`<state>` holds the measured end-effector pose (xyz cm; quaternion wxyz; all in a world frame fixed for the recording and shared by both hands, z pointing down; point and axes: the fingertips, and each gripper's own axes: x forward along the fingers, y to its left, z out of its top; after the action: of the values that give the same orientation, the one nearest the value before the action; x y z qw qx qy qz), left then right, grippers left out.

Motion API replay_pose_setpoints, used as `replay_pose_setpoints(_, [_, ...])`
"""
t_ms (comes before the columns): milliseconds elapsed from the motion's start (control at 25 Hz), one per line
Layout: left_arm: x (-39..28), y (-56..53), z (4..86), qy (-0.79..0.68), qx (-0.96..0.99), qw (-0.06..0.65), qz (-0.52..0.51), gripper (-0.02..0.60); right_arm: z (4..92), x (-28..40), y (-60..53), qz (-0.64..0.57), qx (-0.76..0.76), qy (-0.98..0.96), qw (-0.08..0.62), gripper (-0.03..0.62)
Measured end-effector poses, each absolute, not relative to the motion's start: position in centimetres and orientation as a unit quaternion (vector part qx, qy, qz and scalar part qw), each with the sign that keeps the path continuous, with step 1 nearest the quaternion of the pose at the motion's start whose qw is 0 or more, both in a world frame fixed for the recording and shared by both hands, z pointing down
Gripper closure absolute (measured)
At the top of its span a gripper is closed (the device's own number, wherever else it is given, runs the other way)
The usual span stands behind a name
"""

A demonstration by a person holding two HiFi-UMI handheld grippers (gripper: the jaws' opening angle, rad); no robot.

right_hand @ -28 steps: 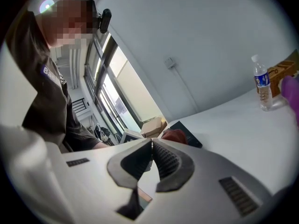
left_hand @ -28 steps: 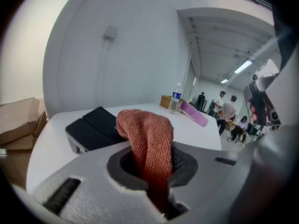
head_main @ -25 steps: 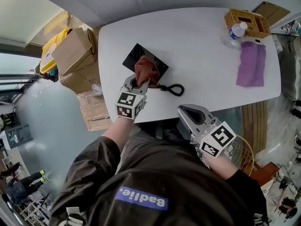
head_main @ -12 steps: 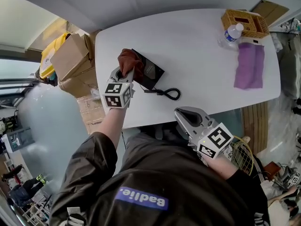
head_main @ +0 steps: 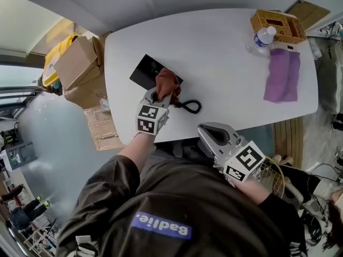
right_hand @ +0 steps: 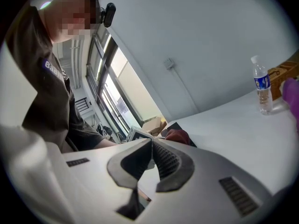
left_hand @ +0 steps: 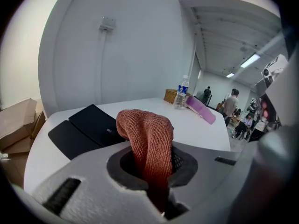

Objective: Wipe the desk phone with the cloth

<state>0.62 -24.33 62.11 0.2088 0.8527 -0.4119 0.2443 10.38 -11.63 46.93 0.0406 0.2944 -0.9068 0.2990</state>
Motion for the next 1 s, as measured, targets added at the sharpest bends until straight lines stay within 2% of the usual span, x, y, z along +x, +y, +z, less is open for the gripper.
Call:
replay_pose_setpoints(200, [1.3, -24.8, 60.9, -0.413, 0.857, 0.201, 0.236, 0.528, 46.9, 10.9, -11.7, 0.299, 0.289, -0.909, 0.035, 0.565])
replay_pose_setpoints(520, [-4.5, -31.3, 57.2, -0.47, 0.836, 0.149, 0.239, 0.528, 46.1, 10.6, -13.0, 0.288, 0.278, -0.916, 0.024, 0.565])
replay_pose_setpoints(720, [-5.4, -33.6, 57.4, -0.489, 0.821, 0.157, 0.25, 0.528, 46.2, 10.8, -13.3, 0.29, 0.272, -0.917, 0.025, 0.565])
replay_pose_setpoints(1000, [-1.7, -32.8, 59.3, -0.464, 0.823, 0.191, 0.266, 0.528, 46.2, 11.6, -13.4, 0.294, 0.272, -0.916, 0.032, 0.565])
